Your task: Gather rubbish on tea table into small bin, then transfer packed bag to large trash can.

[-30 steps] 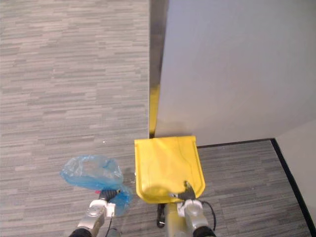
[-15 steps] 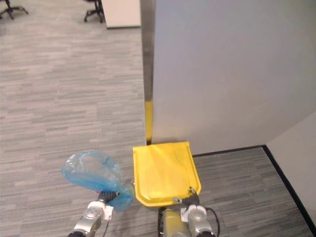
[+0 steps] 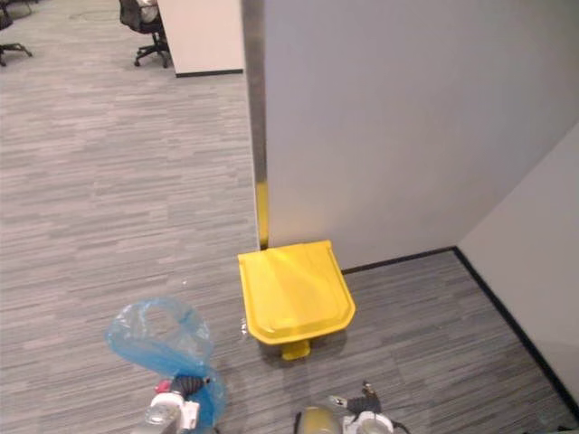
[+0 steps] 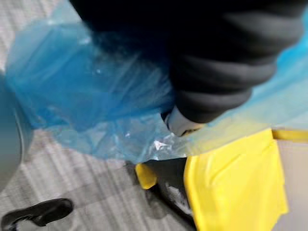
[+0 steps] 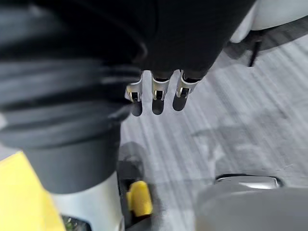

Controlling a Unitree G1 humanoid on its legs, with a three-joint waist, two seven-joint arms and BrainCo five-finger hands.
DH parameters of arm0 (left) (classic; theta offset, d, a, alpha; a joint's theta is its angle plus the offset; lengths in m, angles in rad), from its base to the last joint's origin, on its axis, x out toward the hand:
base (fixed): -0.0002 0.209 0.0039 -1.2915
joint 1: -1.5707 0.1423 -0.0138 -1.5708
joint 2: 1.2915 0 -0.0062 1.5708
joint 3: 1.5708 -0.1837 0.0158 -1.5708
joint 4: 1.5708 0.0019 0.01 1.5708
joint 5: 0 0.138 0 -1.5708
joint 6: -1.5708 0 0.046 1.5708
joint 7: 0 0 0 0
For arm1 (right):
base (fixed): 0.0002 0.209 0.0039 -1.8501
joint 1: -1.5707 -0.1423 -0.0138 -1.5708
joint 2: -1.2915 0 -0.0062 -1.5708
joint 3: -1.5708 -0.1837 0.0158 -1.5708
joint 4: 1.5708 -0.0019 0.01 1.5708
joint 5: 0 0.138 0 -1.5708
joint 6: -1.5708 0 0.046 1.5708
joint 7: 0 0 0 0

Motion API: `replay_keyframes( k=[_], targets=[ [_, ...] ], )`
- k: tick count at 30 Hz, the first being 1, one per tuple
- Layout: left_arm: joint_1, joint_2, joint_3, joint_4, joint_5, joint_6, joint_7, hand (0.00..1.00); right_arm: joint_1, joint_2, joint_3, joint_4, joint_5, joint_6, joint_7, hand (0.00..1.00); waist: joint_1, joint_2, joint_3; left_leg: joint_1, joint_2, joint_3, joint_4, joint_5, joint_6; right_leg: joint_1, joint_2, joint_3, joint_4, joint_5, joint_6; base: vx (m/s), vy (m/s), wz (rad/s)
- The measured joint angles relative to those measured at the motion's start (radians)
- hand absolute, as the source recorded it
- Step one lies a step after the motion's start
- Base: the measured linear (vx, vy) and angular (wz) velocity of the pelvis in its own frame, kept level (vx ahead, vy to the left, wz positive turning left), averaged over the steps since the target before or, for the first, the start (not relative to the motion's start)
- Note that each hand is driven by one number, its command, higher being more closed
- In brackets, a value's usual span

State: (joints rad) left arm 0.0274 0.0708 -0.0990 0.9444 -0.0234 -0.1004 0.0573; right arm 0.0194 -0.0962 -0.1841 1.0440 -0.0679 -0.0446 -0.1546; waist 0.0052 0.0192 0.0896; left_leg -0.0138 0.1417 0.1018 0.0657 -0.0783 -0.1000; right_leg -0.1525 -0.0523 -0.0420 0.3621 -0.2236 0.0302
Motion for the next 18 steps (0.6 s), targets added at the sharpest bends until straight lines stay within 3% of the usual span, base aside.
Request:
replay_keyframes(
  k=[5,10,18],
  targets=[
    [0.0,0.007,-0.002,0.001,-0.003,-0.001,0.001,1.0,0.021,-0.001,-0.005,-0.001,0.002,-0.001,-0.002,0.0,-0.001,0.0,-0.011,-0.004,0.003,-0.002,-0.021,0.031,-0.019,0.024,0.005,-0.017,-0.076,0.051,0.006,-0.14,0.03,0.04],
    [0.009,0.033,-0.008,0.025,-0.003,-0.001,0.0,1.0,0.027,0.016,-0.008,-0.001,0.01,-0.002,-0.002,0.0,-0.005,-0.023,-0.01,-0.002,-0.018,0.009,-0.053,0.046,0.001,0.053,-0.016,-0.015,-0.15,0.097,0.032,-0.1,0.082,0.01],
    [0.016,0.036,-0.009,0.031,-0.001,-0.001,0.001,1.0,0.031,0.017,-0.034,-0.003,0.012,-0.002,-0.003,0.0,-0.014,-0.005,-0.02,0.036,-0.034,0.032,-0.105,0.078,0.001,0.102,-0.029,-0.009,-0.241,0.146,0.05,0.05,0.044,-0.01]
  ],
)
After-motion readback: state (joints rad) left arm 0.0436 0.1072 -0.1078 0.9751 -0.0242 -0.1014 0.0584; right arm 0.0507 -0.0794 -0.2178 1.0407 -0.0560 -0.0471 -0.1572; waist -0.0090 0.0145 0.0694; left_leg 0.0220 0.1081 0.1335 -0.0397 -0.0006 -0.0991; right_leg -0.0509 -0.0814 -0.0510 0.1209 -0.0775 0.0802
